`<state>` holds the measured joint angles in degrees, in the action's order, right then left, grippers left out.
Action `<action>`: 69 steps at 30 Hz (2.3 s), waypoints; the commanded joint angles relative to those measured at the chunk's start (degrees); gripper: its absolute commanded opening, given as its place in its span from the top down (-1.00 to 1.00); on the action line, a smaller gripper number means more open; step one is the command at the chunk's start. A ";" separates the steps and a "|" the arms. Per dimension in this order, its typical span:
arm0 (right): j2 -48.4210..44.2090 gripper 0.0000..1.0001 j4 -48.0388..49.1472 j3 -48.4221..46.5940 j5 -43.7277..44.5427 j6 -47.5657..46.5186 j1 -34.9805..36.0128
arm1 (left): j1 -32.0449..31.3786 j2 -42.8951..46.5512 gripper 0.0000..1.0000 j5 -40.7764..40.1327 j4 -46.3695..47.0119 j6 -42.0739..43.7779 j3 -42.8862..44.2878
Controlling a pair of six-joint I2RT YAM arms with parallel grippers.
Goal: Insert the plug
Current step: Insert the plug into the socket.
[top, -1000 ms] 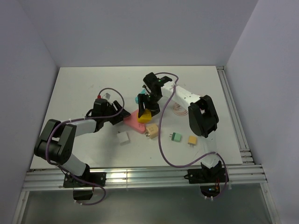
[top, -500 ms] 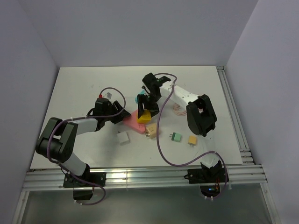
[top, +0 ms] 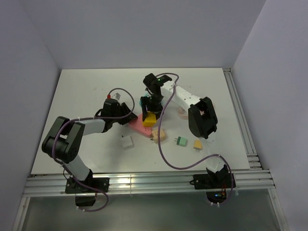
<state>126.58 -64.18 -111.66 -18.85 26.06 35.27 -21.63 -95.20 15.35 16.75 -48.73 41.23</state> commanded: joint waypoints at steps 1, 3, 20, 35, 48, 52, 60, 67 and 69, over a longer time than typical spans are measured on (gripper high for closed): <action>3.32 1.00 -2.79 -0.14 8.12 -0.23 0.42 | -2.19 -1.74 0.17 0.64 1.35 1.27 2.80; 3.49 1.00 -3.23 -0.14 8.74 -0.22 0.50 | -2.37 -2.01 0.18 0.99 2.05 1.27 2.89; 11.13 1.00 -11.66 -8.13 16.13 0.92 1.29 | -3.77 -2.10 0.24 1.25 5.92 1.88 1.92; 9.74 1.00 -6.23 -3.23 13.86 0.13 1.65 | -3.77 -0.08 0.25 0.29 7.24 1.09 -0.71; 6.92 1.00 0.72 3.72 4.71 -3.56 -0.37 | -3.07 1.68 0.26 -0.33 6.45 1.53 -1.59; 7.62 1.00 -1.37 1.54 10.73 -1.46 -0.37 | -3.07 1.68 0.26 -0.41 6.36 1.53 -1.51; 8.94 1.00 -6.03 -3.74 16.74 1.70 0.24 | -2.98 1.59 0.26 -0.33 6.71 1.45 -1.51; 9.03 1.00 -6.30 -4.36 17.44 2.50 0.68 | -3.07 1.42 0.26 0.73 7.24 1.27 -1.33; 8.94 1.00 -6.57 -4.10 17.88 2.24 0.68 | -3.07 1.59 0.27 0.64 7.15 1.36 -1.33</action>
<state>129.99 -71.70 -117.89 -12.78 28.29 36.32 -24.56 -95.70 14.52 22.46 -47.68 40.07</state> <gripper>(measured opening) 0.682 0.369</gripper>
